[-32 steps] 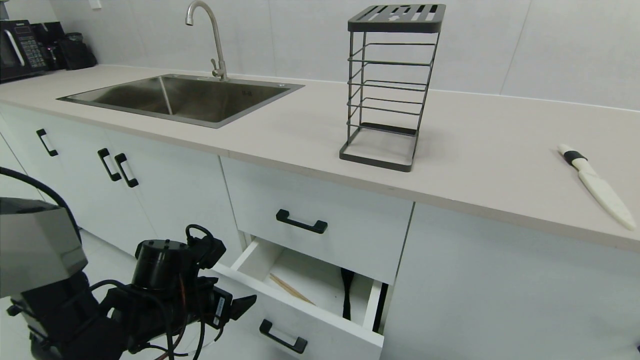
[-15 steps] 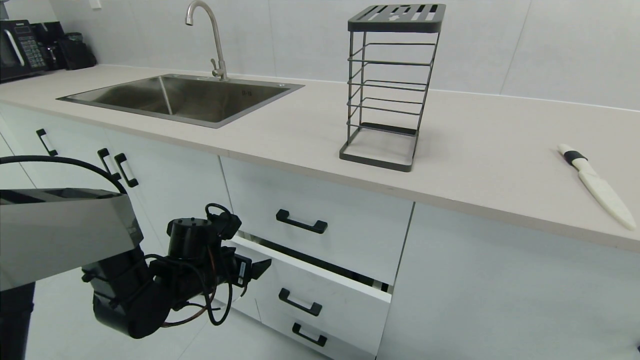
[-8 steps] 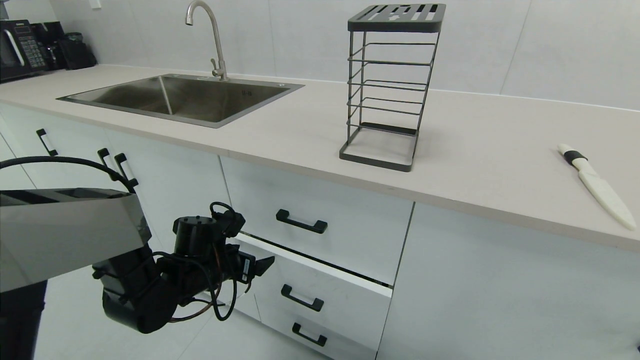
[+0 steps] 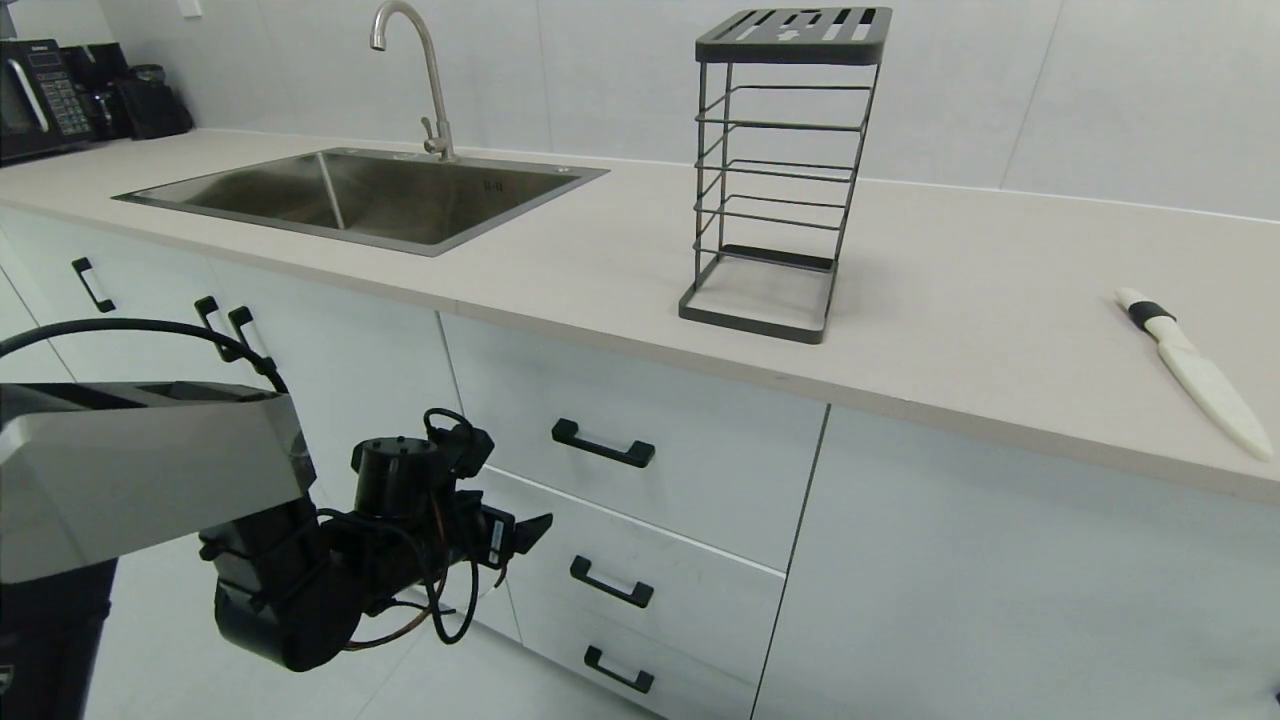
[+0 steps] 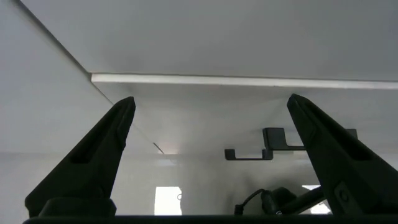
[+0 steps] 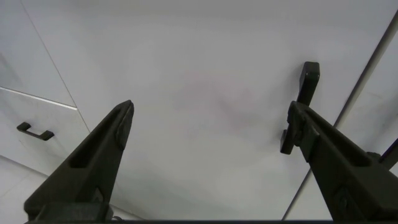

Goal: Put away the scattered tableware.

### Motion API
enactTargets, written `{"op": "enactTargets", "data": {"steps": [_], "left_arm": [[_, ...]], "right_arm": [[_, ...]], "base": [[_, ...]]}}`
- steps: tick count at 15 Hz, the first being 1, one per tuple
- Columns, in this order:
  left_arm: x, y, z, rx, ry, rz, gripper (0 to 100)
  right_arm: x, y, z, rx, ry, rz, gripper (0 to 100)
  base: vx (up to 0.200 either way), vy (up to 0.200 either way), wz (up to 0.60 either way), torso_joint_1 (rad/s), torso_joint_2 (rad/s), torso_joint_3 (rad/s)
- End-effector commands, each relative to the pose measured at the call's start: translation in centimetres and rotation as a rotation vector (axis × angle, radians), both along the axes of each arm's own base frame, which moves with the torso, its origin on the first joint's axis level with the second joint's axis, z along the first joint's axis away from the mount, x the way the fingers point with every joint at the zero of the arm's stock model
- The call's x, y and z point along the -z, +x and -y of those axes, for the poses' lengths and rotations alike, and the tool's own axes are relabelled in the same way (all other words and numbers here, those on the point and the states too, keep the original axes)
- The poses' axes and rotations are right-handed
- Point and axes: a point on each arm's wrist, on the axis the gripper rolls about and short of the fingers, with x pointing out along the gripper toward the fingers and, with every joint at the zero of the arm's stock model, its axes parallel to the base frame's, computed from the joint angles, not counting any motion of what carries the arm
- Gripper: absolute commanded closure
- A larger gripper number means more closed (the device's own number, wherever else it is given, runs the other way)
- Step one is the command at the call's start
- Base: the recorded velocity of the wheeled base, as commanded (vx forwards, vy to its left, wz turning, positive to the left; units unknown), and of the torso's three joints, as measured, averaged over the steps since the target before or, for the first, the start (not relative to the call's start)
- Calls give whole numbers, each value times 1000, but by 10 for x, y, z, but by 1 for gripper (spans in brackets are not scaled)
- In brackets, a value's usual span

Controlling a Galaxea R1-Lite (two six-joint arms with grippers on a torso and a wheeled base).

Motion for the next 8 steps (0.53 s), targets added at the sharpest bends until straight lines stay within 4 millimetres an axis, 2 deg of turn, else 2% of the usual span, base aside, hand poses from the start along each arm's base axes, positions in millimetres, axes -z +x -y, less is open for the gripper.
{"op": "enactTargets", "data": {"steps": [1,3,4,5,6,7,8], "left_arm": [[-22,-29,-9,3,-13,35,0],[-48,-55,-18,3,-40,118,0],[-65,-74,-26,-5,-65,187,0],[-75,-91,-34,-26,-101,230,0],[-80,-98,-38,-36,-122,250,0],[-94,-125,-47,-50,-169,316,0],[-109,-141,-50,-50,-203,375,0]], "right_arm": [[0,0,0,0,0,-1,0],[0,0,0,0,0,-1,0],[0,0,0,0,0,-1,0],[0,0,0,0,0,-1,0],[0,0,0,0,0,-1,0],[0,0,0,0,0,-1,0],[0,0,0,0,0,-1,0]], "base": [[0,0,0,0,0,0],[0,0,0,0,0,0],[0,0,0,0,0,0],[0,0,0,0,0,0],[0,0,0,0,0,0],[0,0,0,0,0,0],[0,0,0,0,0,0]]}}
